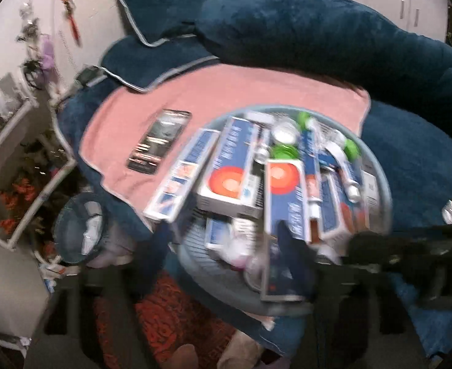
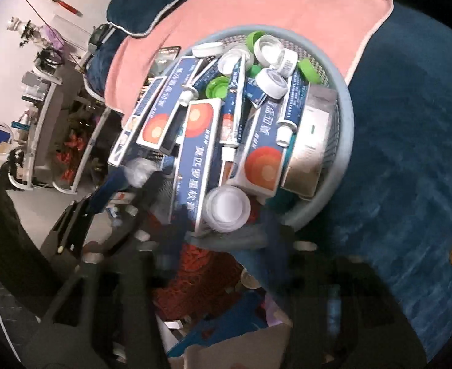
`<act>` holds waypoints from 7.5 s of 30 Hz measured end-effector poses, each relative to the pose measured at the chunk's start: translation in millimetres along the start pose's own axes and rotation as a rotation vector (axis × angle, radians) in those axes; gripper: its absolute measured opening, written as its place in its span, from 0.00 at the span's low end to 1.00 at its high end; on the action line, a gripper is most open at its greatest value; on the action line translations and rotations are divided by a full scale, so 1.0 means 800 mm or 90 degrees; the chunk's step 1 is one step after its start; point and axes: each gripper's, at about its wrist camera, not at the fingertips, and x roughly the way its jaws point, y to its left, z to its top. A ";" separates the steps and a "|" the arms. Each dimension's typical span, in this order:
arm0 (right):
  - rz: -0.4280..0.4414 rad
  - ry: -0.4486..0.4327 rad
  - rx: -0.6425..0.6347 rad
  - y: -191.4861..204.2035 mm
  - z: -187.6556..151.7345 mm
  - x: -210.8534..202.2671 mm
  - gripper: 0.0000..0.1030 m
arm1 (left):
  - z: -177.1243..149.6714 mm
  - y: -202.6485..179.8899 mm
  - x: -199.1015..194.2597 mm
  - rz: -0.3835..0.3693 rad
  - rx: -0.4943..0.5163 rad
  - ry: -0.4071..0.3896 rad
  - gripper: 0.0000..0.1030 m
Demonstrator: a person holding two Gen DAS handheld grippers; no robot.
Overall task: Organize objects
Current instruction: 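Carry both white caps over the grey basket and open both tools, then grasp the tan cap with the right tool, then grasp a white cap with the left tool while the right tool holds the tan cap, then carry both caps over the grey basket and open both tools to drop them, then move both open tools back over the remaining white caps, then grasp a white cap with the left tool while the right tool grasps another white cap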
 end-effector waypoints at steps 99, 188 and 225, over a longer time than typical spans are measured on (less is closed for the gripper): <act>-0.174 -0.110 0.412 -0.416 -0.197 -0.213 0.40 | -0.136 -0.497 -0.014 -0.522 0.469 0.160 0.29; -0.142 -0.131 0.371 -0.341 -0.101 -0.193 1.00 | 0.025 -0.226 -0.032 -0.212 0.162 -0.005 0.99; -0.205 -0.083 0.354 -0.387 -0.060 -0.150 0.99 | -0.005 -0.452 0.073 -0.371 0.351 0.053 0.40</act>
